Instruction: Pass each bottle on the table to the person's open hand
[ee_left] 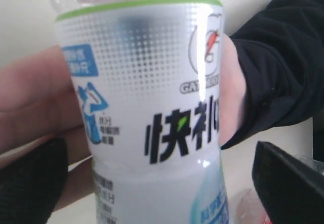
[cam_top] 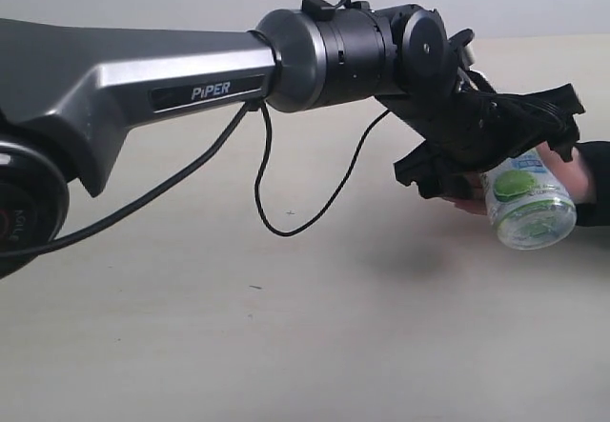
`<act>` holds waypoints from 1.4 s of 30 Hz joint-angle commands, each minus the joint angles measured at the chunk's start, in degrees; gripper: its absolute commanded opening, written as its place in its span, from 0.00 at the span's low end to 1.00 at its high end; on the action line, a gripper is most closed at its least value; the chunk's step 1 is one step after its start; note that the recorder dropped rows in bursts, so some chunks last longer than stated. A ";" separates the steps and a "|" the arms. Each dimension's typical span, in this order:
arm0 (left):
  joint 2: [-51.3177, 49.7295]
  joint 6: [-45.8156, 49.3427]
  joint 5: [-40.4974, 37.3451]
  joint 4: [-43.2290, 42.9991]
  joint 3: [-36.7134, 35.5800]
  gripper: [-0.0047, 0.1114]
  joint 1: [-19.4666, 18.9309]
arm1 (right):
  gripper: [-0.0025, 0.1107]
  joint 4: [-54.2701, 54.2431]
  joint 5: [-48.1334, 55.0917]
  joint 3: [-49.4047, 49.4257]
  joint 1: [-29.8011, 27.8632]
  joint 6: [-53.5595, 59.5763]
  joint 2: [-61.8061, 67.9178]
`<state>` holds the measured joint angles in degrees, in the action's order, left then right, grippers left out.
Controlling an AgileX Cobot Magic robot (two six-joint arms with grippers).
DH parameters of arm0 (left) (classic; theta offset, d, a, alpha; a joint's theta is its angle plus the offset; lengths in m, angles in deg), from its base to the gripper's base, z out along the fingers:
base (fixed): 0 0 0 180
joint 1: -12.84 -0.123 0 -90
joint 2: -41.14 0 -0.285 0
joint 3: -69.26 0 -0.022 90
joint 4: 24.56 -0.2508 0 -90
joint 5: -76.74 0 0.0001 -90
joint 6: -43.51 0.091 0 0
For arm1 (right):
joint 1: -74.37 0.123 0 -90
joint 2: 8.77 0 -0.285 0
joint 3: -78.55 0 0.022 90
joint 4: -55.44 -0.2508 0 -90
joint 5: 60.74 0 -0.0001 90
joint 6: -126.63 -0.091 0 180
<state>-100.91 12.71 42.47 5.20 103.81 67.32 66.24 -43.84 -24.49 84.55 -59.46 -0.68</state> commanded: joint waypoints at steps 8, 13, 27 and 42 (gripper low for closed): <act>2.70 3.84 -2.37 0.24 0.19 0.86 -1.36 | 0.02 0.09 -0.44 0.26 -0.16 0.00 -0.31; 4.59 7.40 -5.82 0.39 0.19 0.86 -2.50 | 0.02 0.09 -0.44 0.26 -0.16 0.00 -0.31; 12.35 21.02 -12.99 -0.60 0.19 0.85 -6.06 | 0.02 0.09 -0.44 0.26 -0.16 0.00 -0.31; 17.99 31.23 -22.28 -8.53 0.19 0.07 -7.72 | 0.02 0.09 -0.44 0.26 -0.16 0.00 -0.31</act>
<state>-83.72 43.51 22.00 -1.17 103.81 59.70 66.24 -43.84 -24.49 84.55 -59.46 -0.68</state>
